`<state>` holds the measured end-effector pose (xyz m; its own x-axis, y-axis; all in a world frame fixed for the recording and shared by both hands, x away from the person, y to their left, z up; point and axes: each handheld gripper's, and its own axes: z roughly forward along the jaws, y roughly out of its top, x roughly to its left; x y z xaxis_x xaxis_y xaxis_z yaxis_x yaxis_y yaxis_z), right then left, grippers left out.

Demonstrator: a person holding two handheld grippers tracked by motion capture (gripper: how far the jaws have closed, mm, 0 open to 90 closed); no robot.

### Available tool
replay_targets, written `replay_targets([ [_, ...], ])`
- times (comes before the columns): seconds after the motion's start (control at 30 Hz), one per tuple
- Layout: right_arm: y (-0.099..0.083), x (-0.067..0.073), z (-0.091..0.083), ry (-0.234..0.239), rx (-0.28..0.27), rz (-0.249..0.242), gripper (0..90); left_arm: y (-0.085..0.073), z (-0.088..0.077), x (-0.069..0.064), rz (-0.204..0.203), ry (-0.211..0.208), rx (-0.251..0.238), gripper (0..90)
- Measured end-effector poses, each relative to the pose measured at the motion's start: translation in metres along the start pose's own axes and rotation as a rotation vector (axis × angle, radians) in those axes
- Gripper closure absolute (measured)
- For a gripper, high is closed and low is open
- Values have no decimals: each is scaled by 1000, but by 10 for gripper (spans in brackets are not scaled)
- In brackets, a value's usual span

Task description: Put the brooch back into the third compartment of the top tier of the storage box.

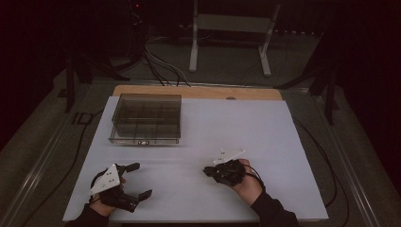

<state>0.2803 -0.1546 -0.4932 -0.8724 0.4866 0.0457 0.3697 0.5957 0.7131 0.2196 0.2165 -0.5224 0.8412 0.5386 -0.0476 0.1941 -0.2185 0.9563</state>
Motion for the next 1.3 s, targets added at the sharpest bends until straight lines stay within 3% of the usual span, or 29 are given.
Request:
replay_targets([
  [1.3, 51, -5, -3, 1, -51, -54, 853, 0, 0, -1, 2, -3, 0, 6],
])
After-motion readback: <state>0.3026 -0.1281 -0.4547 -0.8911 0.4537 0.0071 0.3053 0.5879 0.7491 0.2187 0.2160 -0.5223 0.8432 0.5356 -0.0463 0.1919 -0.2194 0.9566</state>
